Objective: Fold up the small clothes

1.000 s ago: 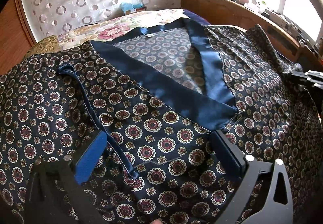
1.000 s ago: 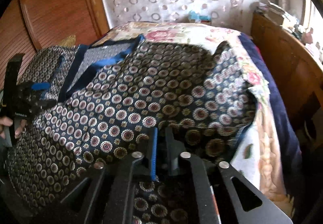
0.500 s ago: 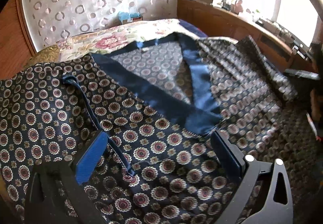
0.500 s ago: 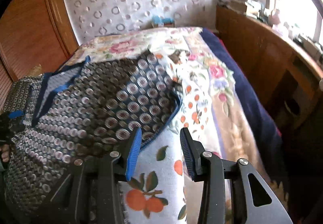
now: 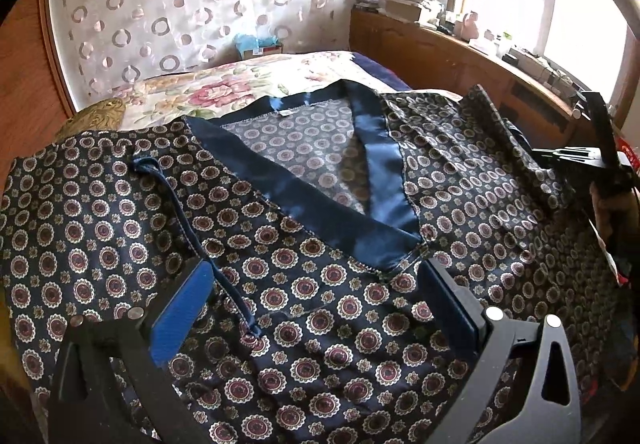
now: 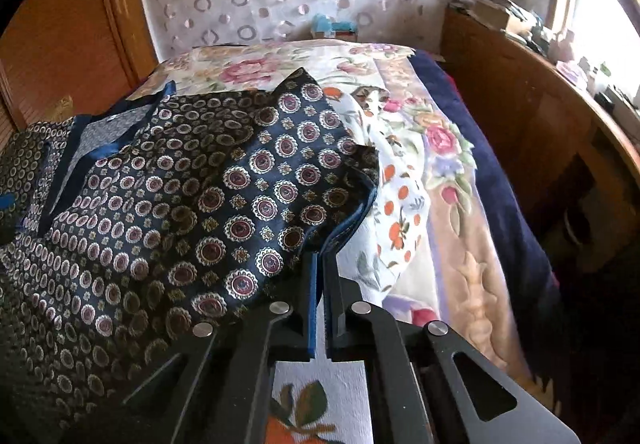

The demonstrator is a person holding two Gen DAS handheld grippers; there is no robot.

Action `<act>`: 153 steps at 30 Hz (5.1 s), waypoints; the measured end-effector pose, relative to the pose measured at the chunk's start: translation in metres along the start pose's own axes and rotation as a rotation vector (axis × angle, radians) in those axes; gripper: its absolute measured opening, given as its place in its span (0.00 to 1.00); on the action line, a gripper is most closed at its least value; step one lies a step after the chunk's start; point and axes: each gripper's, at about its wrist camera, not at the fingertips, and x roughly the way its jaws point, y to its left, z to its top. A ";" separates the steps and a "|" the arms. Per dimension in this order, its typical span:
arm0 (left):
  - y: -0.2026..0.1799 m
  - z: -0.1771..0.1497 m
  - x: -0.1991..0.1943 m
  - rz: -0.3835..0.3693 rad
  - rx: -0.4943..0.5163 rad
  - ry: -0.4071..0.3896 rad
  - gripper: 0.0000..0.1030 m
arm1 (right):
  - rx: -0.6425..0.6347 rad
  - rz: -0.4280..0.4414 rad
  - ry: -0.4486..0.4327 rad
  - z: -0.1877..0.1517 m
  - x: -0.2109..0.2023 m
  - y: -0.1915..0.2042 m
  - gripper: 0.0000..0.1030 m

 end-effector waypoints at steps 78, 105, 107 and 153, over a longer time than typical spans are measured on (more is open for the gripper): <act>0.148 0.040 -0.054 0.125 -0.168 -0.125 0.02 | -0.064 0.039 -0.033 0.045 0.059 0.000 0.45; 0.101 -0.009 -0.108 0.059 -0.160 -0.192 0.02 | -0.078 0.220 -0.122 0.071 0.027 0.014 0.02; 0.099 -0.014 -0.116 0.059 -0.160 -0.207 0.02 | -0.084 0.214 -0.174 0.059 0.004 0.012 0.02; 0.132 -0.115 -0.197 0.206 -0.215 -0.219 0.66 | -0.011 0.063 -0.201 -0.124 -0.152 -0.038 0.48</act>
